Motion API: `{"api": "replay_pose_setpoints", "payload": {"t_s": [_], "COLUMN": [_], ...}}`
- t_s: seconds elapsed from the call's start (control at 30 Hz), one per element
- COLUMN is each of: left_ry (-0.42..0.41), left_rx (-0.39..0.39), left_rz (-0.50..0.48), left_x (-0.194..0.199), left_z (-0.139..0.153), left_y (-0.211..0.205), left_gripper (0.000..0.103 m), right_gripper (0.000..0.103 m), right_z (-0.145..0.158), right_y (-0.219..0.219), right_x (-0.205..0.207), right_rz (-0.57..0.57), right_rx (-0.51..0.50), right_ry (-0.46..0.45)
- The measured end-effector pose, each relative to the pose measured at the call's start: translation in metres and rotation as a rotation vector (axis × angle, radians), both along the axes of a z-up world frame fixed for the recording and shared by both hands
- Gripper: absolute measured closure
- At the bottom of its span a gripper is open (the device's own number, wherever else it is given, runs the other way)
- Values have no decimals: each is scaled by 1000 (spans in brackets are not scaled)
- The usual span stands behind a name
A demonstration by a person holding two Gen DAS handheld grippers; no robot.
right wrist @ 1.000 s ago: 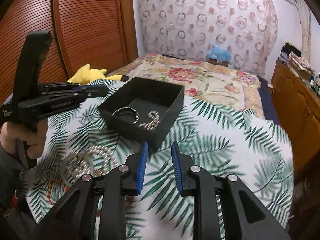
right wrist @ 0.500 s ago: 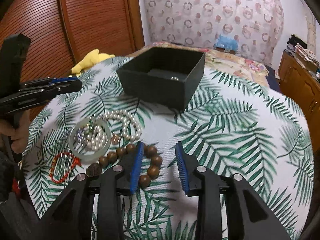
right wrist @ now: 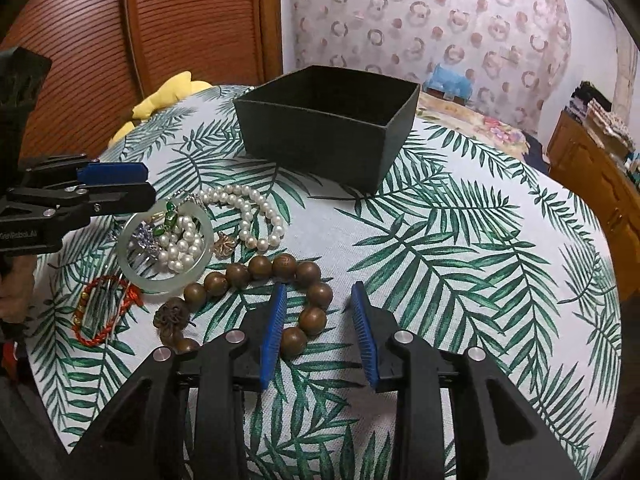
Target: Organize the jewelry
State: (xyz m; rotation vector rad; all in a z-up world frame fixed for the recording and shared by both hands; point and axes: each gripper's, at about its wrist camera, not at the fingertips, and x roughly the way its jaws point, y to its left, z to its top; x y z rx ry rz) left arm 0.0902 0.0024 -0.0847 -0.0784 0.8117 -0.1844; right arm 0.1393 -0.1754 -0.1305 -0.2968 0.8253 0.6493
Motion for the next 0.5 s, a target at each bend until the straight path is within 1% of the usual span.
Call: {"api": "replay_pose_setpoints", "payload": {"t_s": [0.1, 0.2, 0.3, 0.37, 0.5], "left_ry": [8, 22, 29, 30, 38], "left_rx": [-7, -36, -41, -34, -22], "left_rz": [3, 8, 11, 12, 16], "left_x": [5, 11, 14, 15, 18], "left_z": [-1, -4, -6, -5, -8], "left_y": [-3, -4, -4, -5, -7], "left_gripper": [59, 59, 59, 65, 71], "right_gripper": [67, 67, 67, 67, 67], "right_z": [0, 1, 1, 1, 1], "right_y": [-1, -2, -2, -3, -2], "right_x": [2, 3, 2, 3, 3], "right_rz": [0, 0, 0, 0, 0], "right_rx": [3, 13, 10, 8, 13], "right_ry": [2, 9, 7, 6, 9]}}
